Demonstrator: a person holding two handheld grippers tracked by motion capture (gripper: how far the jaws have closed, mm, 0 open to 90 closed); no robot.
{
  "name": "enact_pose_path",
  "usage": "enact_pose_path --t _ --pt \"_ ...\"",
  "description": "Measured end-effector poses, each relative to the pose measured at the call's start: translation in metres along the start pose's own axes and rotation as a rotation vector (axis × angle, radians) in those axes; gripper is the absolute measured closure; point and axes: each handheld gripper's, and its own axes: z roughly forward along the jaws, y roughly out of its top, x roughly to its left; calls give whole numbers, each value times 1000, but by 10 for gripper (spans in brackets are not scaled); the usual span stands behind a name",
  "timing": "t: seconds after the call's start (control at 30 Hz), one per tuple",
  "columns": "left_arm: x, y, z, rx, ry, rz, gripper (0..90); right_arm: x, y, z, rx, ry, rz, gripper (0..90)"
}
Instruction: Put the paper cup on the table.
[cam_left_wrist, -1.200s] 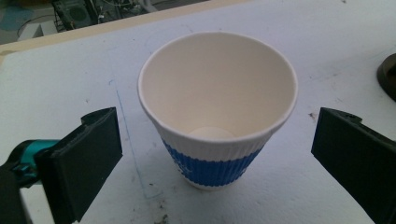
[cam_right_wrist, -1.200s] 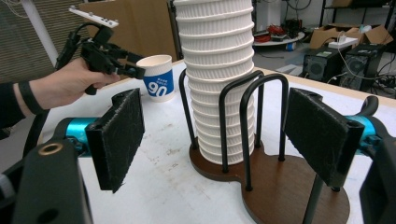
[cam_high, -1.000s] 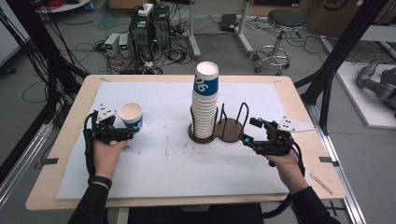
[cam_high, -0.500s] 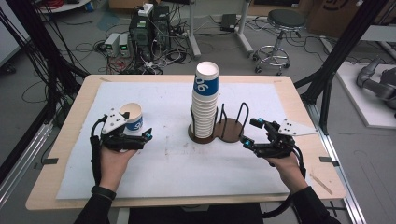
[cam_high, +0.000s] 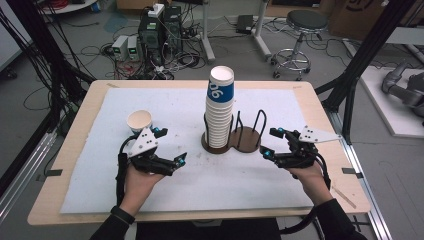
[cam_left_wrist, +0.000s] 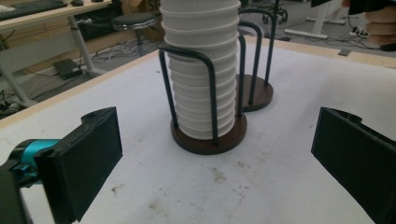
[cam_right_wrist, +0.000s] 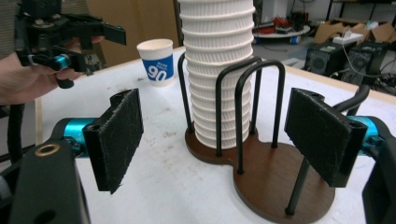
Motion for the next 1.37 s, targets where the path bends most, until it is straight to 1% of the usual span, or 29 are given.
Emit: enact_pose_path --t 0.07,0.13,0.17,0.27,0.33,0.43,0.53,0.67,0.77,0.9,1.07,1.2,1.27,1.37 --pt "-2 -1 0 -9 -6 -12 18 1 0 0 2 0 -2 199" --pt "-2 -2 -1 -32 -14 -29 17 2 0 0 3 0 -6 198" --pt "-1 -2 -1 -38 -15 -40 17 3 0 0 -5 4 -13 198" --pt "0 -3 -1 -34 -15 -53 17 4 -1 0 -18 5 -22 198" --pt "1 -4 0 -31 -26 -59 17 3 -2 0 -10 3 -12 198" --pt "0 -4 2 -28 -36 -54 17 2 -3 0 -7 -3 1 198" --pt "-2 -4 3 -23 -34 -43 17 1 -3 -2 -14 -11 3 198" --pt "-3 -5 4 -15 -34 -39 17 0 -4 -3 -16 -14 7 198" --pt "-2 -6 4 -10 -34 -41 18 0 -4 -3 -14 -15 11 198" --pt "-2 -7 4 -5 -26 -42 18 0 -4 -2 -17 -19 6 198" --pt "0 -9 3 -5 -18 -48 17 0 -4 -1 -12 -18 5 198" --pt "-1 -9 2 -10 -18 -43 17 1 -4 0 -7 -15 5 198" --pt "-1 -9 3 -12 -14 -41 17 1 -4 1 -10 -16 -1 198" --pt "-1 -9 2 -7 -10 -44 18 0 -3 1 -16 -20 6 198"
